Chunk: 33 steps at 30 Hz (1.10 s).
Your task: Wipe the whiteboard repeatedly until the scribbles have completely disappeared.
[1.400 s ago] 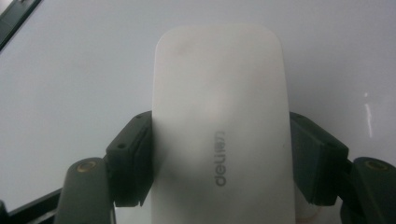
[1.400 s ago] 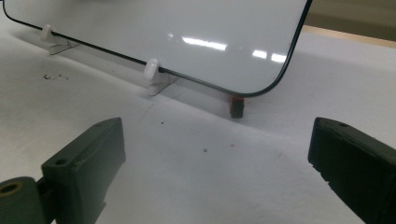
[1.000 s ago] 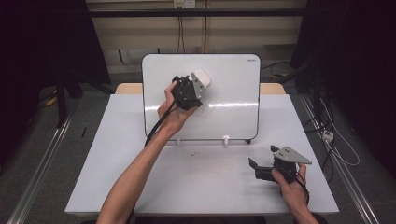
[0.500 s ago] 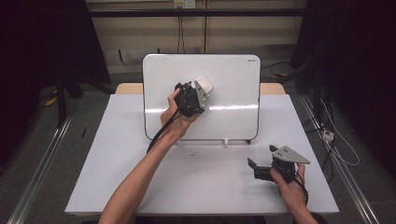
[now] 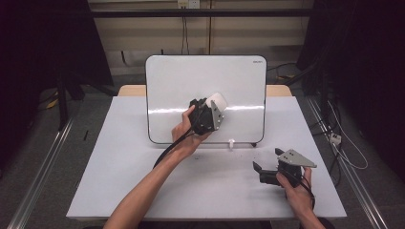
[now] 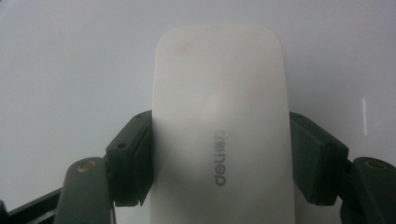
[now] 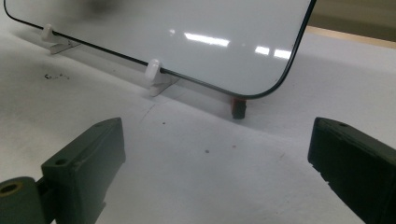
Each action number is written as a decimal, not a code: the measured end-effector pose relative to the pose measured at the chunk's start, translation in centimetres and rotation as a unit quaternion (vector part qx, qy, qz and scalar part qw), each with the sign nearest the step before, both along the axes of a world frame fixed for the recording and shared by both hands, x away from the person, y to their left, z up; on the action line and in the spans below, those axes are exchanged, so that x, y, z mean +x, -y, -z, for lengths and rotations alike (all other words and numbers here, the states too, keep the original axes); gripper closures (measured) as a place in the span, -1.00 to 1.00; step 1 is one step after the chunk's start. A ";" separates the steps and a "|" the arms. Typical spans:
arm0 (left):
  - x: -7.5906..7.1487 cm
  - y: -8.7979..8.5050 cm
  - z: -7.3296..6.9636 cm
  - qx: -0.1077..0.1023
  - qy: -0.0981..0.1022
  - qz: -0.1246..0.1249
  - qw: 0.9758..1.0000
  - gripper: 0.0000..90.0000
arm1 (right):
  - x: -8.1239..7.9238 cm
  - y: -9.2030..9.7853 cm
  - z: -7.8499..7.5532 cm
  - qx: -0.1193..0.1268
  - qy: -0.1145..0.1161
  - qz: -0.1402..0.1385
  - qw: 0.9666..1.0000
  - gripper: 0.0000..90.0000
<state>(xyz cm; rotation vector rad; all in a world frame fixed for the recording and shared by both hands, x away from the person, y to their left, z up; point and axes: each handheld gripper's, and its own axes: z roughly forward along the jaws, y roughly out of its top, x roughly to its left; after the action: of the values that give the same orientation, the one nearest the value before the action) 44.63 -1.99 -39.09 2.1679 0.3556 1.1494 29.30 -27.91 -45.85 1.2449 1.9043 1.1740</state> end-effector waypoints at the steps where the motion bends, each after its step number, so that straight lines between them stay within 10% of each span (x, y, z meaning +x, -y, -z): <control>1: 0.1 0.0 0.0 -0.001 -0.002 0.002 1.000 -0.31 | 0.0 0.0 0.0 0.000 0.000 0.000 1.000 -0.91; 20: 3.5 -1.8 -3.8 -0.029 -0.013 -0.023 0.999 -0.31 | -0.1 0.3 0.0 0.003 0.001 0.002 1.000 -0.91; 33: 1.4 0.2 -1.5 0.004 -0.007 0.000 1.000 -0.31 | -0.1 0.0 -0.1 0.001 0.003 -0.001 1.000 -0.91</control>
<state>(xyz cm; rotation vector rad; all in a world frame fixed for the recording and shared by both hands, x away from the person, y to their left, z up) 46.01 -2.16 -37.62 2.1838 0.3586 1.1384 29.18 -27.94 -45.80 1.2392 1.9005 1.1808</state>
